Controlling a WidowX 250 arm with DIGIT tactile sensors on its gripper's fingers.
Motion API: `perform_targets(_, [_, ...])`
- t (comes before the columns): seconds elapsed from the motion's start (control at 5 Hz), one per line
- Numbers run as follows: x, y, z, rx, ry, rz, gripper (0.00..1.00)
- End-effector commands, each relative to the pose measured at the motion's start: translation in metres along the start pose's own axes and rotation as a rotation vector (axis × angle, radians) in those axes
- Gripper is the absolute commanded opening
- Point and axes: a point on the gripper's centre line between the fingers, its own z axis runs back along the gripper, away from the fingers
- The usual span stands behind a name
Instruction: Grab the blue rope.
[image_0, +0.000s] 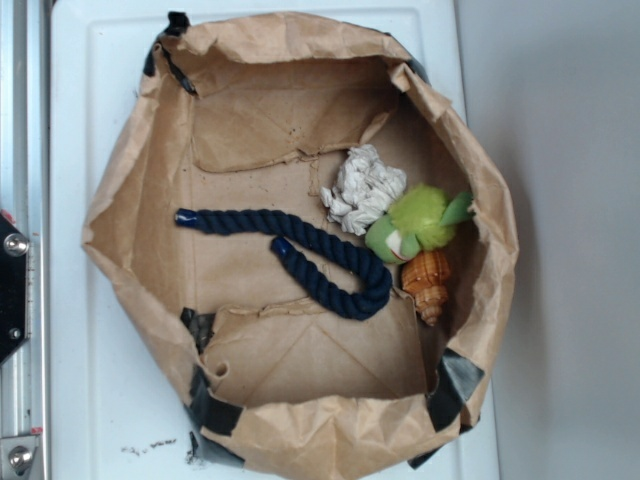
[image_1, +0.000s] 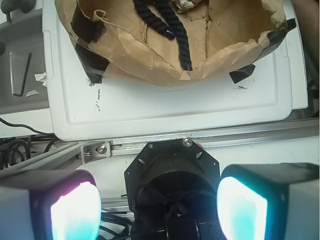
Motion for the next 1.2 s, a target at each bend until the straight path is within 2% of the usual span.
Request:
perform_targets(0.0, [0.000, 0.000, 0.000, 0.000, 0.000, 0.000, 1.00])
perform_targets(0.4, [0.101, 0.037, -0.001, 0.051, -0.162, 0.087, 1.00])
perform_targets(0.6, [0.145, 0.054, -0.027, 0.042, -0.199, 0.010, 1.00])
perform_targets(0.8, [0.161, 0.057, -0.063, 0.077, -0.234, -0.088, 1.00])
perform_targets(1.0, [0.179, 0.060, -0.102, 0.061, -0.195, -0.069, 1.00])
